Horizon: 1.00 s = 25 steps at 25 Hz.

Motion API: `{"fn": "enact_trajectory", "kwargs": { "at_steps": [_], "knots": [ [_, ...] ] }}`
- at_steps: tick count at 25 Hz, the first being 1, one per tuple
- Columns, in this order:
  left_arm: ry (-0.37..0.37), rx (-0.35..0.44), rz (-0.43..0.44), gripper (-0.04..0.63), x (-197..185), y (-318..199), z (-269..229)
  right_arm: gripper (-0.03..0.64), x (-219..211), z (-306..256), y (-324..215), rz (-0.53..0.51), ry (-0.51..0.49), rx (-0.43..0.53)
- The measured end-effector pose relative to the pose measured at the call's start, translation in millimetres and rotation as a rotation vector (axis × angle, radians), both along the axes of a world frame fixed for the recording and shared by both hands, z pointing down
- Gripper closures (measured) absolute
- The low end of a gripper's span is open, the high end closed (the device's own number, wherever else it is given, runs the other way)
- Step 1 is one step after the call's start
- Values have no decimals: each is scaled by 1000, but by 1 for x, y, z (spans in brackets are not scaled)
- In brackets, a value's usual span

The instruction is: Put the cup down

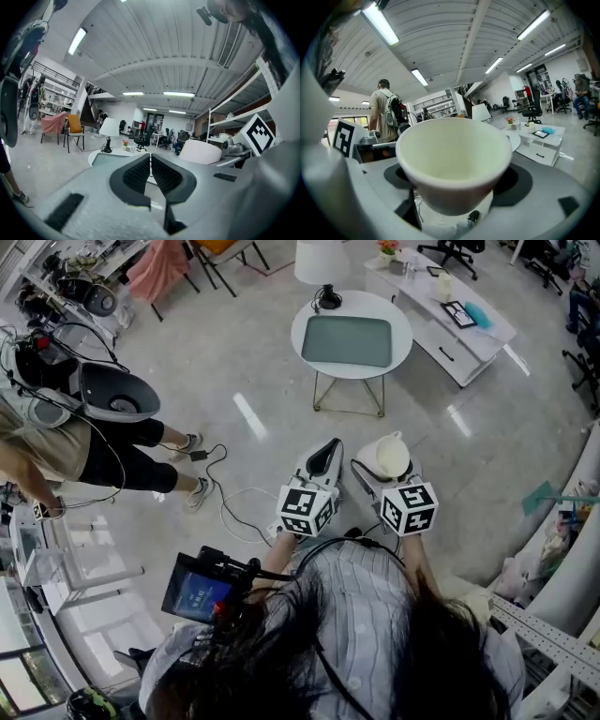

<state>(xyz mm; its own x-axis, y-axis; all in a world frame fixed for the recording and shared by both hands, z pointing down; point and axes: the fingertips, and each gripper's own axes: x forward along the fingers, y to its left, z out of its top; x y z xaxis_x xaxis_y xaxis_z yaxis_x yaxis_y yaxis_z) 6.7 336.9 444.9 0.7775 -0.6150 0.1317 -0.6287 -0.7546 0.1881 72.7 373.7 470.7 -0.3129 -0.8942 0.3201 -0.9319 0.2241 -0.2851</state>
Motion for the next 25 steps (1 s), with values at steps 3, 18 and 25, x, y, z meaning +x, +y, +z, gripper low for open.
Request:
{"fn": "enact_trajectory", "kwargs": {
  "at_steps": [3, 18, 25],
  "knots": [
    [-24, 16, 16, 578, 8, -12, 1, 193, 5, 1, -14, 1, -3, -6],
    [-6, -26, 14, 578, 32, -137, 3, 193, 29, 6, -122, 5, 8, -48],
    [-12, -57, 50, 578, 45, -187, 9, 193, 38, 10, -172, 21, 7, -74]
  ]
}}
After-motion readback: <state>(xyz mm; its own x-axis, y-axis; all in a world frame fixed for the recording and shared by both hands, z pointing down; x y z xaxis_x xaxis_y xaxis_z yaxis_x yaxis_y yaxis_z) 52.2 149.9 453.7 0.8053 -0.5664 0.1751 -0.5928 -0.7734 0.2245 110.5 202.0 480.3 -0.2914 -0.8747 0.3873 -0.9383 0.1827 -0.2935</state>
